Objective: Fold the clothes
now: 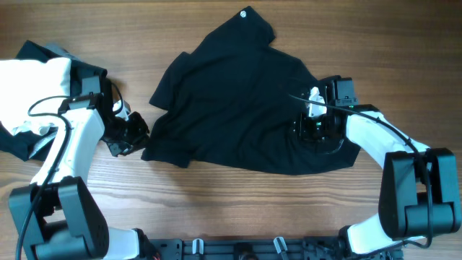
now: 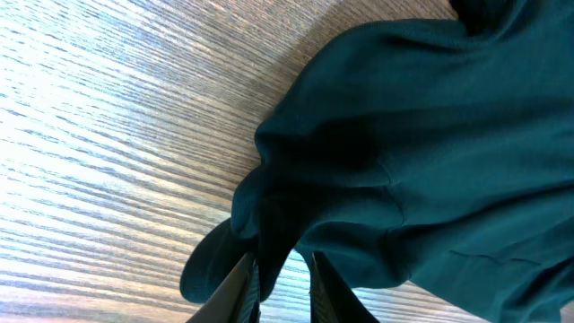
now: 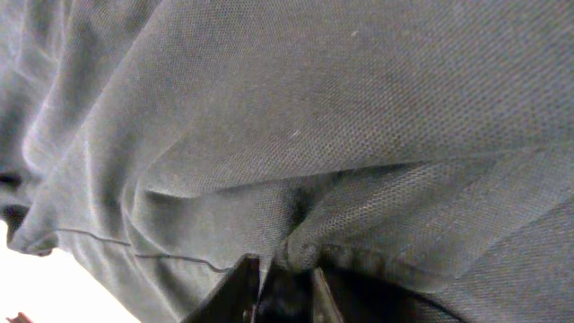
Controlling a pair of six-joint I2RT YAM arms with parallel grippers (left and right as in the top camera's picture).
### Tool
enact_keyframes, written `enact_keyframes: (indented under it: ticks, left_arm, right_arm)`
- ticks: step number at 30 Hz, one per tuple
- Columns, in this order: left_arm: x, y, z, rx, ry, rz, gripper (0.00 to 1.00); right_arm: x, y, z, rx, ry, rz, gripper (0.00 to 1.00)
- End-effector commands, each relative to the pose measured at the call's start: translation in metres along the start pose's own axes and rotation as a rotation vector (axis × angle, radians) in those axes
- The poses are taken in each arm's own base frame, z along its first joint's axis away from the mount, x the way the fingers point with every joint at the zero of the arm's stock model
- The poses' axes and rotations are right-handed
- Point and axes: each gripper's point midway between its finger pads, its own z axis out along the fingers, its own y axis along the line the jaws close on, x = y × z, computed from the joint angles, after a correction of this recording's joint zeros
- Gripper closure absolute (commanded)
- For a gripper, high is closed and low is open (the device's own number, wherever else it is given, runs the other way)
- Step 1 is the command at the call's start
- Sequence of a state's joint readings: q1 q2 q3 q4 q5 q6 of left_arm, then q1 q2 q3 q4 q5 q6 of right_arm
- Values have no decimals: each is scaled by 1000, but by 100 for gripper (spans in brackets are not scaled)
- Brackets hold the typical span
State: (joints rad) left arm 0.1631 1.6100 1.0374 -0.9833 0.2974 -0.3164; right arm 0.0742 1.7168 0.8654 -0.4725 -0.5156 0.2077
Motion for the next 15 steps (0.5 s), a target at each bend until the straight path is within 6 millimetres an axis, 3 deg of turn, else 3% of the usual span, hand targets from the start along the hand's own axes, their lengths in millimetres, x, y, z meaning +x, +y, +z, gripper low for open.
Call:
enact_keyframes:
  ticks: [1, 5, 8, 12, 15]
  left_arm:
    - [-4, -5, -6, 22, -22, 23, 81]
    - [-4, -5, -6, 22, -22, 23, 81]
    - [-4, -5, -6, 22, -21, 23, 81]
    - [-3, -5, -7, 22, -19, 23, 86]
    - [-2, -12, -13, 46, -5, 33, 87]
  right_arm:
    - [3, -8, 4, 32, 8, 8, 96]
    - [-5, -3, -6, 29, -25, -6, 96]
    - [-19, 1, -28, 47, -90, -13, 96]
    - [-44, -13, -91, 190, -259, 82, 96]
    - [-58, -23, -160, 288, -422, 134, 96]
